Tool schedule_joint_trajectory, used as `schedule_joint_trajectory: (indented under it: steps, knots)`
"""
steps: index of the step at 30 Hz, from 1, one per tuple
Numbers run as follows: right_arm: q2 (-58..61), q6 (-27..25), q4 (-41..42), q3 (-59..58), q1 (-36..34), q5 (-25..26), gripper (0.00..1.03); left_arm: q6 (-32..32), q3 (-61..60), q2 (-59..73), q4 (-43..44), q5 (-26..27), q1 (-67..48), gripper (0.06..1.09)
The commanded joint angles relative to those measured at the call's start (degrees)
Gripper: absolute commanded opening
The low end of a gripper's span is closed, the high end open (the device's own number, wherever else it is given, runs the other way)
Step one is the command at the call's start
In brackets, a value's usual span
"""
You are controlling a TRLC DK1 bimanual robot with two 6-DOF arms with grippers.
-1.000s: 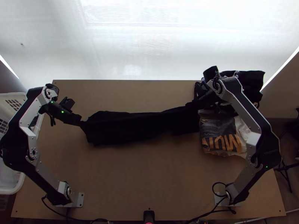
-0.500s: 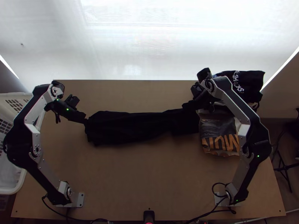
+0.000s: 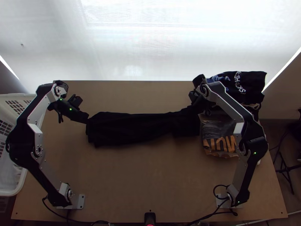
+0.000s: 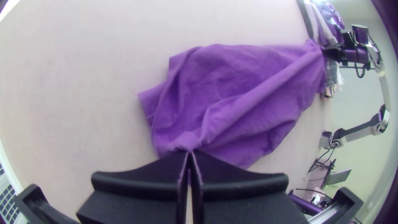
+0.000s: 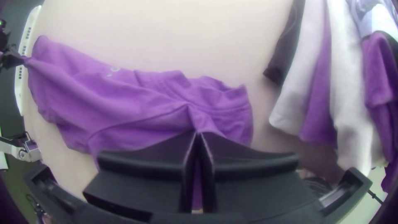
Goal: Fold the t-shirt
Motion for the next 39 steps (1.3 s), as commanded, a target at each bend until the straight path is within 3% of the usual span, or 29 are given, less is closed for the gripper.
schedule_joint_trajectory:
  steps: [1, 2, 3, 5, 10, 12, 14, 17, 21, 23, 29, 39]
  knots:
    - [-0.7, 0.5, 0.3, -0.4, 0.3, 2.0, 0.45, -0.3, -0.7, 1.7, 0.0, -0.8, -0.9, 0.17]
    - [-1.3, 0.8, -0.5, 0.2, 0.3, 2.2, 0.78, -0.4, -1.0, 2.0, 0.0, -1.4, -1.1, 0.35]
    - [-1.8, 1.4, -2.0, 1.1, 0.4, 3.2, 1.01, -0.5, -1.0, 2.4, 0.0, -1.5, -1.3, 0.58]
    - [-3.9, 1.4, -4.9, 2.9, 1.2, 5.8, 0.99, -0.7, -1.2, 2.6, 0.0, -1.5, -1.6, 1.04]
    - [-12.8, 1.6, -5.1, 5.4, 6.7, 6.8, 0.99, -1.2, -0.9, 2.2, 0.0, -1.5, -1.8, 1.04]
    - [-14.0, 1.2, -3.8, 6.1, 10.8, 2.7, 0.99, -1.5, -0.6, 1.4, 0.1, -1.5, -1.8, 1.04]
    - [-14.0, -2.9, -1.3, 5.7, 15.7, -1.5, 0.99, -2.1, -0.1, 0.4, 0.1, -1.5, -1.7, 1.04]
    - [-10.8, -9.1, -0.3, 7.7, 23.3, -1.4, 0.99, -3.3, 0.3, -1.6, -0.2, -1.4, -1.0, 1.04]
    - [-3.0, -9.5, -0.5, 14.2, 29.7, -1.6, 0.99, -3.6, -1.5, -4.8, -1.1, 0.1, 0.9, 1.04]
    - [0.6, -9.7, -0.8, 17.4, 31.3, -1.7, 0.99, -3.6, -3.2, -6.1, -1.1, 1.8, 2.0, 1.04]
    - [11.6, -11.9, -0.9, 26.7, 32.4, -7.2, 0.99, -3.5, -9.4, -7.7, 0.5, 14.3, 7.0, 1.04]
    - [22.4, -12.2, -1.0, 34.8, 31.9, -7.7, 0.99, -3.0, -16.4, -6.0, 7.9, 14.9, 9.7, 1.04]
